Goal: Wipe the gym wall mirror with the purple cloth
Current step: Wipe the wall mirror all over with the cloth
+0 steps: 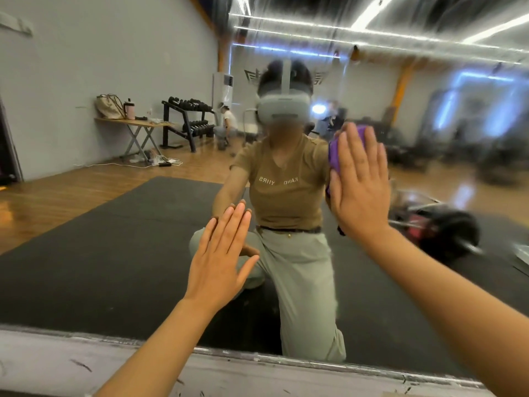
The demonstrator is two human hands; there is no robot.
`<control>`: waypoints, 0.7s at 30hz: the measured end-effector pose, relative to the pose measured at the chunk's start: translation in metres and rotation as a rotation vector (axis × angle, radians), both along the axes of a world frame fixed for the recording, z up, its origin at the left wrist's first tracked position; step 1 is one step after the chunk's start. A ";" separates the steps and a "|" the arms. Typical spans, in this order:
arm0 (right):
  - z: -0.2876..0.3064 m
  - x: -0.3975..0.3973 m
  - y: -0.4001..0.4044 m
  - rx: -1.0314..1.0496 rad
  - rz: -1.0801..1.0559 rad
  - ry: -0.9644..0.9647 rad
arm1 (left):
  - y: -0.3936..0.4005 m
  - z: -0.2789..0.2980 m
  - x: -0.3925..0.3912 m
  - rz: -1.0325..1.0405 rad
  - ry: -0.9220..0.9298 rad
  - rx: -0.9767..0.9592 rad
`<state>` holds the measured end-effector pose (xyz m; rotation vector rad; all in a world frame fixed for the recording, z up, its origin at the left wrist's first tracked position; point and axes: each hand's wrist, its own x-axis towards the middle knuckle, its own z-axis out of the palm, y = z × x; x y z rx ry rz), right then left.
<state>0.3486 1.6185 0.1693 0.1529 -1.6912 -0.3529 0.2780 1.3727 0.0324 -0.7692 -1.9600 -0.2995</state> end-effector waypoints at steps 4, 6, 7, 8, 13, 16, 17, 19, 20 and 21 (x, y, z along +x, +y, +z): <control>-0.108 -0.003 -0.010 0.311 0.029 -0.313 | -0.004 -0.003 -0.002 0.001 -0.048 0.037; -0.158 0.004 -0.007 0.488 -0.049 -0.473 | -0.004 -0.004 0.001 -0.008 -0.084 0.038; -0.174 0.007 -0.005 0.533 -0.079 -0.531 | -0.005 -0.004 0.002 -0.015 -0.100 0.034; -0.182 0.010 -0.004 0.574 -0.104 -0.573 | -0.006 -0.003 0.003 -0.019 -0.111 0.024; -0.139 0.012 0.009 0.792 -0.106 -0.575 | -0.014 0.000 0.005 -0.026 -0.138 -0.009; -0.067 0.011 0.014 0.585 -0.053 -0.414 | -0.014 0.001 0.005 -0.016 -0.150 -0.016; -0.042 0.011 0.015 0.480 -0.044 -0.346 | -0.014 0.001 0.005 -0.017 -0.154 -0.014; -0.004 0.011 0.015 0.277 -0.057 -0.223 | -0.015 -0.002 0.007 -0.025 -0.173 -0.001; 0.003 0.010 0.013 0.183 -0.065 -0.170 | -0.015 -0.003 0.008 -0.030 -0.188 0.014; 0.003 0.008 0.009 0.095 -0.064 -0.123 | -0.015 -0.005 0.010 -0.035 -0.201 0.032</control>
